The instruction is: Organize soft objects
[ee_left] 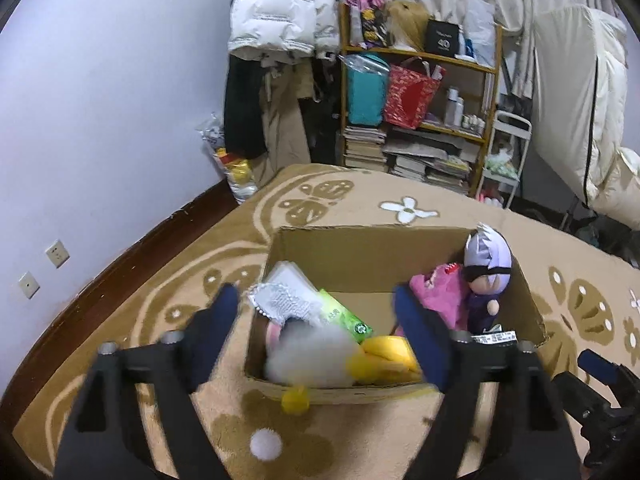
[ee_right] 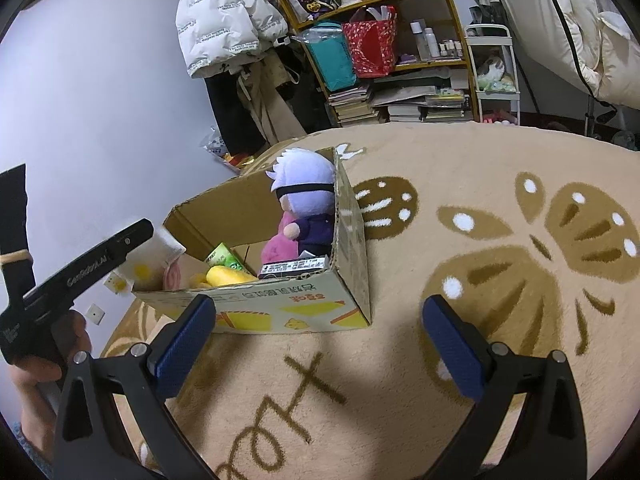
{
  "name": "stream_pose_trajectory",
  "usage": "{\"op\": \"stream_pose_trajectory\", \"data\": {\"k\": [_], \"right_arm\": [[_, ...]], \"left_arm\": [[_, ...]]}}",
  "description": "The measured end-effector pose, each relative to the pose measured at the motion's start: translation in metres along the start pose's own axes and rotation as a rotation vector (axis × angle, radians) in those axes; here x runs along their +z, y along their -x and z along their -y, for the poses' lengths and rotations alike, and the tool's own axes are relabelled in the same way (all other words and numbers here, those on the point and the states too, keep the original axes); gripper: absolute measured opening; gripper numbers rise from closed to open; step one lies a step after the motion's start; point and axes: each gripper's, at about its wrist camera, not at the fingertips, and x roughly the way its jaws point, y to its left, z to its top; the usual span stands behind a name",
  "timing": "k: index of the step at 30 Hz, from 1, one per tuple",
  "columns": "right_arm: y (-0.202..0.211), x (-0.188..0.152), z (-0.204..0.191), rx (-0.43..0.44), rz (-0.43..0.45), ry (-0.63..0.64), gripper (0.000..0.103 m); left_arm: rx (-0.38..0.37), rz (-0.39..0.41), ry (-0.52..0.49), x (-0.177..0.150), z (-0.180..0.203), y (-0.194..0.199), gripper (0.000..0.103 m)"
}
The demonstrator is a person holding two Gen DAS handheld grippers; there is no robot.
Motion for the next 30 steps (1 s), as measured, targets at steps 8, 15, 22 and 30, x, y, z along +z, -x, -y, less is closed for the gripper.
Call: {"op": "stream_pose_trajectory", "data": {"k": [8, 15, 22, 30], "right_arm": [[0.012, 0.005, -0.006, -0.006, 0.019, 0.031, 0.103], [0.039, 0.011, -0.019, -0.007, 0.058, 0.057, 0.103], [0.073, 0.014, -0.033, 0.005, 0.123, 0.088, 0.103], [0.113, 0.013, -0.045, 0.007, 0.207, 0.115, 0.103]], "left_arm": [[0.043, 0.033, 0.002, -0.001, -0.012, 0.036, 0.100], [0.045, 0.077, 0.012, 0.006, -0.028, 0.085, 0.103], [0.054, 0.113, -0.009, 0.003, -0.035, 0.132, 0.103], [0.074, 0.140, -0.041, -0.017, -0.038, 0.173, 0.103]]}}
